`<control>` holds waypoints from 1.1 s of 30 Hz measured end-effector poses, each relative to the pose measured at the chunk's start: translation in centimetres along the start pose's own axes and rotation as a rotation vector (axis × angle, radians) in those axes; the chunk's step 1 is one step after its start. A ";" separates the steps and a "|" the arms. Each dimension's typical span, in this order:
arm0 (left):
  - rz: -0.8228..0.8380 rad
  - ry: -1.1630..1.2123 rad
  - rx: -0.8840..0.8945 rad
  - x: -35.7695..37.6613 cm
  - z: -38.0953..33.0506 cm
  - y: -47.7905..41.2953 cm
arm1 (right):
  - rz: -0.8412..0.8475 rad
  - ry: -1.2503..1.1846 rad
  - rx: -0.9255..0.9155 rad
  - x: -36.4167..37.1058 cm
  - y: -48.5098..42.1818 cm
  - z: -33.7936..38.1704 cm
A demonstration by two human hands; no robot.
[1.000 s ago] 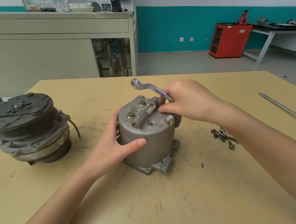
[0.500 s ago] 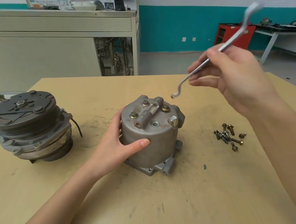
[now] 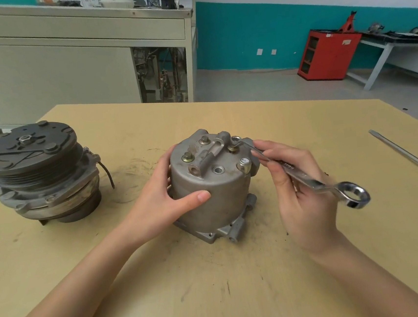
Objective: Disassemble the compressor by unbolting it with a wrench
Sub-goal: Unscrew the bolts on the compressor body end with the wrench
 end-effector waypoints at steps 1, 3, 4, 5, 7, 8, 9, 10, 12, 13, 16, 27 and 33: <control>0.000 0.001 -0.002 0.0 0.0 0.0 | -0.011 -0.004 0.020 -0.1 0.1 -0.3; 0.002 0.002 -0.007 0.0 0.1 0.0 | -0.002 -0.014 0.028 0.0 0.2 -0.5; 0.003 0.002 -0.007 0.0 0.1 0.0 | 0.013 0.010 0.005 0.2 0.2 -0.3; 0.006 0.006 -0.008 0.1 0.1 -0.1 | 0.031 0.054 -0.029 0.3 0.3 0.0; 0.005 0.008 -0.005 0.0 0.1 0.0 | 0.064 0.073 -0.066 0.5 0.4 0.3; 0.007 0.009 -0.003 0.0 0.0 0.0 | 0.065 0.014 -0.028 0.4 0.4 0.0; 0.007 0.009 -0.003 0.0 0.0 0.0 | 0.043 -0.096 0.046 0.2 0.2 -0.6; 0.007 0.010 -0.001 0.1 0.0 0.0 | -0.004 -0.240 0.142 -0.2 0.0 -1.6; 0.005 0.008 -0.001 0.1 -0.1 0.0 | -0.118 -0.566 0.399 -1.0 -0.9 -4.6; 0.006 0.007 -0.003 0.1 -0.1 0.0 | -0.146 -0.711 0.549 -1.0 -1.6 -6.4; 0.013 0.014 -0.006 0.1 -0.1 0.0 | 0.023 -0.917 0.911 0.7 -5.1 -10.8; 0.003 0.013 -0.006 0.1 -0.2 0.0 | 0.388 -0.841 0.919 7.0 -10.0 -11.8; 0.005 0.010 -0.006 0.1 -0.3 0.1 | 0.103 -0.986 0.905 3.8 -8.1 -11.6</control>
Point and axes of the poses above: each hand's wrist, its own y-axis away from the middle knuckle, its own x-axis out of the palm, z = x × y, the point moved 8 cm from there along -y, towards the middle knuckle, and after that the axes turned 4 degrees about z, right-handed, at the moved point
